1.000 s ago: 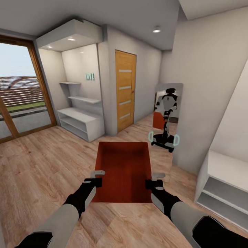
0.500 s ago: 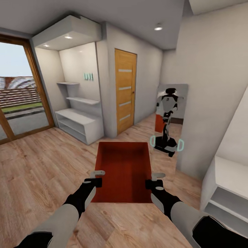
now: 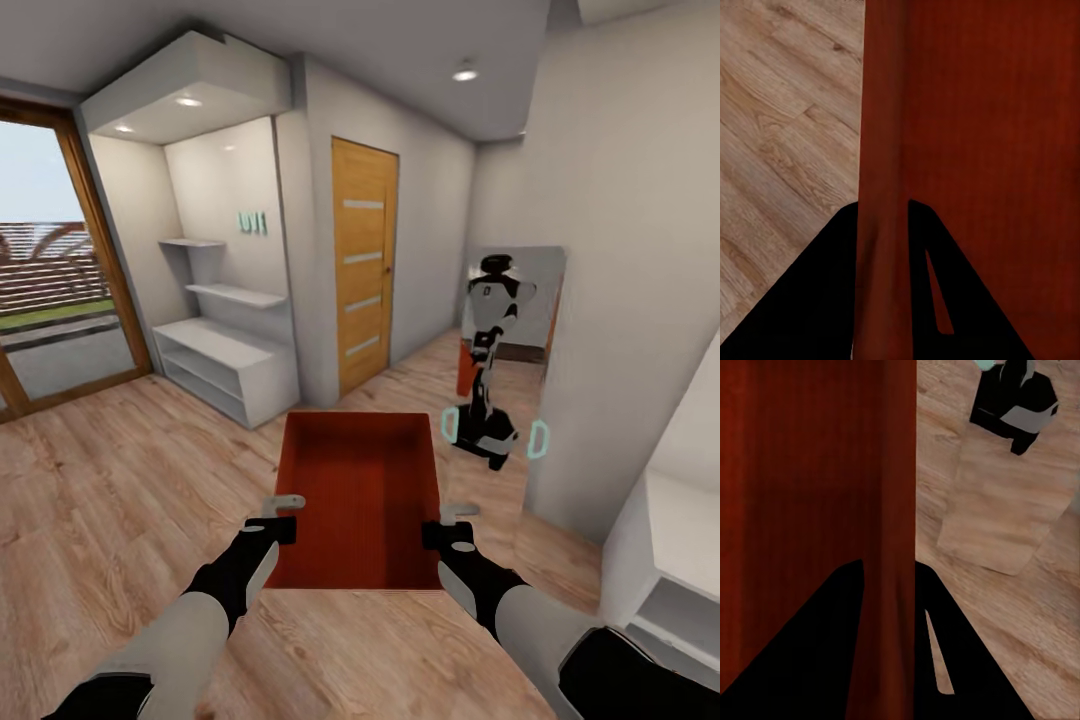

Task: Move the two storage containers from the living room to the garage. In the garage, place one container on the floor and stack the other container on top of it (either order is fine).

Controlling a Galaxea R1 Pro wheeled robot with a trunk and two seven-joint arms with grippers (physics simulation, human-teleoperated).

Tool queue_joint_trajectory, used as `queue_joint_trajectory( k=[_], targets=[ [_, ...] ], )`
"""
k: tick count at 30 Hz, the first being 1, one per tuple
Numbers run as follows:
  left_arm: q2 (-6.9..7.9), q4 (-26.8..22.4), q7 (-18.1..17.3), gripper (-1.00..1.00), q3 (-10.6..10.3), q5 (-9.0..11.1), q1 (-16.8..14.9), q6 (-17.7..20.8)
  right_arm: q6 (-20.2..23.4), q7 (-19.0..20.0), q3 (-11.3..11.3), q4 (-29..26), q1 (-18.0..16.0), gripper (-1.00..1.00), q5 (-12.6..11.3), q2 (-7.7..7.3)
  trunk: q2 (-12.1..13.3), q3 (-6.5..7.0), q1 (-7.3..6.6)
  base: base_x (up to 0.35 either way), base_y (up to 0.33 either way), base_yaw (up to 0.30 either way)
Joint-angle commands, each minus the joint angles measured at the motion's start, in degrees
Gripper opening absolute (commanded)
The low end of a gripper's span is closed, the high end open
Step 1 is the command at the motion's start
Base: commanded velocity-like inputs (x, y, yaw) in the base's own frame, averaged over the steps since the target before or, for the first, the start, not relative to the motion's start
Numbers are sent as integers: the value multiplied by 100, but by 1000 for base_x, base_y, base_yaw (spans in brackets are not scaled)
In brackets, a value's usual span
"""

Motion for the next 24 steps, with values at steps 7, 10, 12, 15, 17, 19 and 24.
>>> queue_joint_trajectory(
  k=[7,10,12,15,17,19,24],
  targets=[
    [223,100,20,-100,-68,85,0,23,-215,6,-56,-23,-12,-100,23,-13,-13,-12,7,322,0,32],
    [223,102,22,-100,-71,84,0,23,-214,6,-56,-22,-12,-100,23,-13,-13,-12,7,322,0,207],
    [223,100,23,-100,-71,84,0,23,-215,6,-55,-19,-12,-100,21,-13,-13,-12,7,322,0,247],
    [223,99,22,-100,-68,84,1,23,-216,6,-55,-22,-12,-100,23,-13,-13,-12,7,323,0,262],
    [223,99,23,-100,-70,84,0,23,-214,6,-55,-17,-12,-100,23,-13,-13,-12,7,322,0,267],
    [223,100,21,-100,-70,84,0,23,-215,6,-54,-21,-12,-100,25,-13,-13,-12,7,322,0,268],
    [223,99,19,-100,-72,84,0,23,-216,6,-54,-18,-12,-100,23,-13,-13,-12,7,322,0,268]
  ],
)
